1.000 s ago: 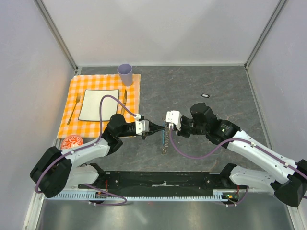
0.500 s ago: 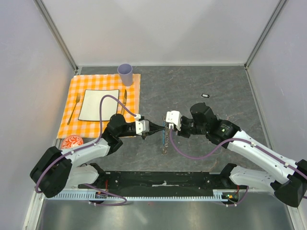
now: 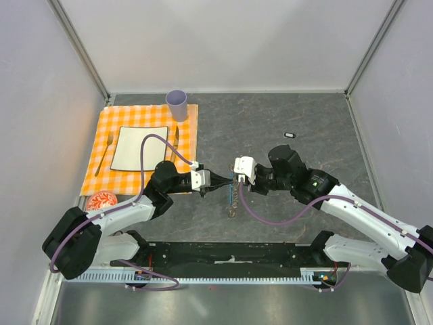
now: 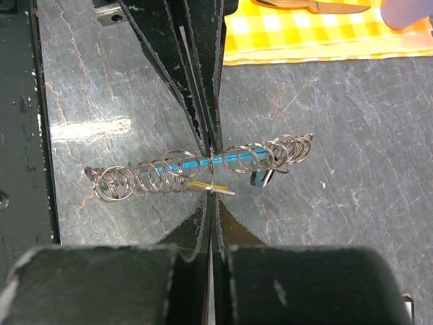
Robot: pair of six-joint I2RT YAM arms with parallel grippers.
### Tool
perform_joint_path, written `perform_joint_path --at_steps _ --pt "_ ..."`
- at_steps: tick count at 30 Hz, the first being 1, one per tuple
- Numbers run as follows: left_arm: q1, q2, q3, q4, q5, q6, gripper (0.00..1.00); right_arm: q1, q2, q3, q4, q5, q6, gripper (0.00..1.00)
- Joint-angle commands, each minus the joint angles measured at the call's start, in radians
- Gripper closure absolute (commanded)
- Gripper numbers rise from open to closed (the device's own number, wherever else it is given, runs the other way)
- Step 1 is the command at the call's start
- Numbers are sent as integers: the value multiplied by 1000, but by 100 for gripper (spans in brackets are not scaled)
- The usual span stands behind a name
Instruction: Put the keys on the keyring
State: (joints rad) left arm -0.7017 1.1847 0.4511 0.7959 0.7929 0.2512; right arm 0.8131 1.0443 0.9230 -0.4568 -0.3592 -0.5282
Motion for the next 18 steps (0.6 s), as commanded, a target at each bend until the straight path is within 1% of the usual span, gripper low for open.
perform_joint_path --at_steps 1,18 --pt "2 4 35 71 37 13 98 -2 -15 5 47 -37 -6 100" --pt "2 9 52 57 86 11 98 -2 -21 13 40 -109 -19 100"
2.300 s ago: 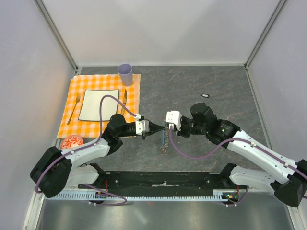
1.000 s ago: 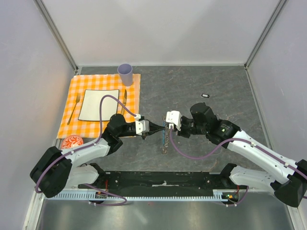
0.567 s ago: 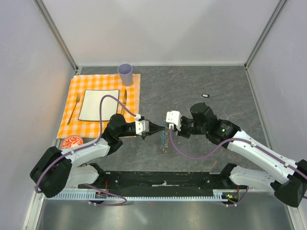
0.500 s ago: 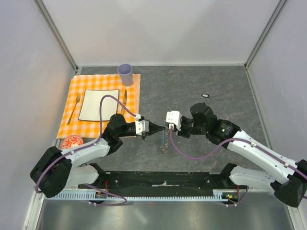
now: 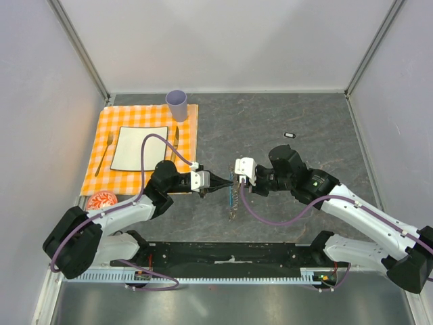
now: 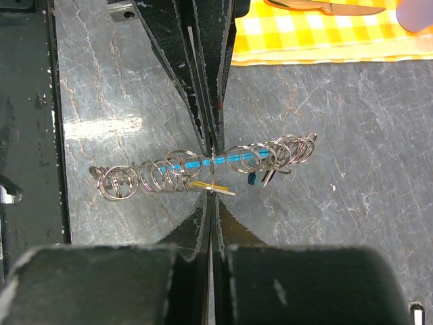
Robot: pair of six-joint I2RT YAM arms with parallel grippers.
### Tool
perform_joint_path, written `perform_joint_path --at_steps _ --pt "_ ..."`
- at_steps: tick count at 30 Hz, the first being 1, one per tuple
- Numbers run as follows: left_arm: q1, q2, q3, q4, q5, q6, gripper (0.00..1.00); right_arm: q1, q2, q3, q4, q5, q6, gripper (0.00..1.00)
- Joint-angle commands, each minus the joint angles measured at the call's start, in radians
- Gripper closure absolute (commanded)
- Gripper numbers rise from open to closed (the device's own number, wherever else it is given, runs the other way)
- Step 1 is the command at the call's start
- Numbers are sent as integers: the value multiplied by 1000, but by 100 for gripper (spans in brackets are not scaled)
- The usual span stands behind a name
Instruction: Put the keys on the keyring
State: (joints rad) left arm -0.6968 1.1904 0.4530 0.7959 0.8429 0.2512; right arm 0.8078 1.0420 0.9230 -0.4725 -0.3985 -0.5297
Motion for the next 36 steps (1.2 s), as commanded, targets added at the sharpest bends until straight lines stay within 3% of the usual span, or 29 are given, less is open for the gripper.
perform_joint_path --at_steps 1,36 --pt "-3 5 50 57 41 11 98 4 -19 13 55 -74 -19 100" --pt "-4 25 93 -18 79 14 98 4 -25 23 87 -54 5 100"
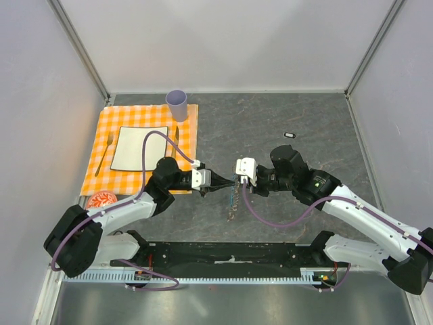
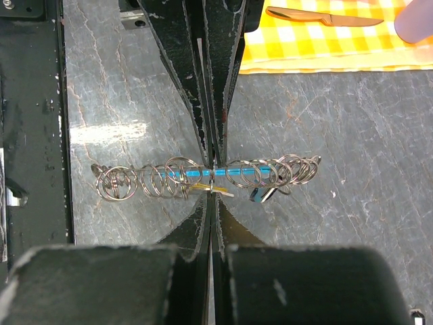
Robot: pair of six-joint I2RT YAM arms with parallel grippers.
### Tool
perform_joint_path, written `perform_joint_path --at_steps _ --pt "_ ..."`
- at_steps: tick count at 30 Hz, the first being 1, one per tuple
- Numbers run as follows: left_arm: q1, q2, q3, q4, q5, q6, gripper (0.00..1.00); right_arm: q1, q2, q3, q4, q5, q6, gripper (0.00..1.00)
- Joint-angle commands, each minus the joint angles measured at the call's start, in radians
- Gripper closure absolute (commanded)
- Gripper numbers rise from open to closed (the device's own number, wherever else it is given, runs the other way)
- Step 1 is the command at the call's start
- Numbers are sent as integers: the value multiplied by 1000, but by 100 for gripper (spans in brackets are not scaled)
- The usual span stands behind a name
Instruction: Put the keys on the keyring
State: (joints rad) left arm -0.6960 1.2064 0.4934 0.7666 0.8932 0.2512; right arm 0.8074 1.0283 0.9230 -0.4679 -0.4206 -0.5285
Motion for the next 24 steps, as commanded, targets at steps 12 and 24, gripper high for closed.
perform_joint_path --at_steps 12,24 --pt "-7 15 96 -116 39 59 98 4 -11 27 83 -26 5 100" --pt "-23 13 140 -242 41 108 98 4 -7 30 81 -15 9 100"
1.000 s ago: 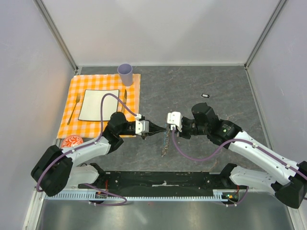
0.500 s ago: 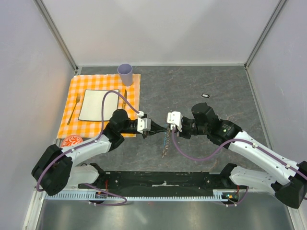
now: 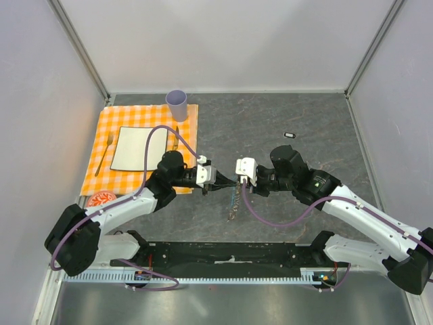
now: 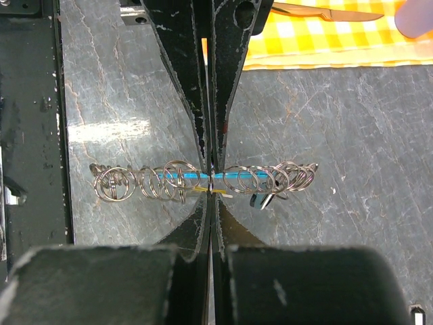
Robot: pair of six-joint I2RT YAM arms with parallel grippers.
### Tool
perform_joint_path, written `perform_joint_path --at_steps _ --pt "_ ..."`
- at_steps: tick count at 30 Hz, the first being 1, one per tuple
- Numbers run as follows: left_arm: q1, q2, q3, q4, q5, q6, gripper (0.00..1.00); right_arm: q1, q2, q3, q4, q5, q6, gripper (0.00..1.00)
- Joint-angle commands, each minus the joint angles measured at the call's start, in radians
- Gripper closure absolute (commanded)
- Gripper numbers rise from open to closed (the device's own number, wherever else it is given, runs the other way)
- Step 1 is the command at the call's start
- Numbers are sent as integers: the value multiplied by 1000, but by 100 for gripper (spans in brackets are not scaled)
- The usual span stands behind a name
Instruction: Put the keys on the keyring
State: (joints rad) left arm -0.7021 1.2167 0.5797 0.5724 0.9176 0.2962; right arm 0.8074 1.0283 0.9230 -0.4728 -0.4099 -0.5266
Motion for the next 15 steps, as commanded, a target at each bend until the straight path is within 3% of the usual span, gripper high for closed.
perform_joint_path --at_steps 1,15 --pt "-19 3 63 -55 15 66 98 4 -5 30 86 -24 7 100" --pt "-33 15 129 -252 -49 146 98 4 -8 36 65 49 5 100"
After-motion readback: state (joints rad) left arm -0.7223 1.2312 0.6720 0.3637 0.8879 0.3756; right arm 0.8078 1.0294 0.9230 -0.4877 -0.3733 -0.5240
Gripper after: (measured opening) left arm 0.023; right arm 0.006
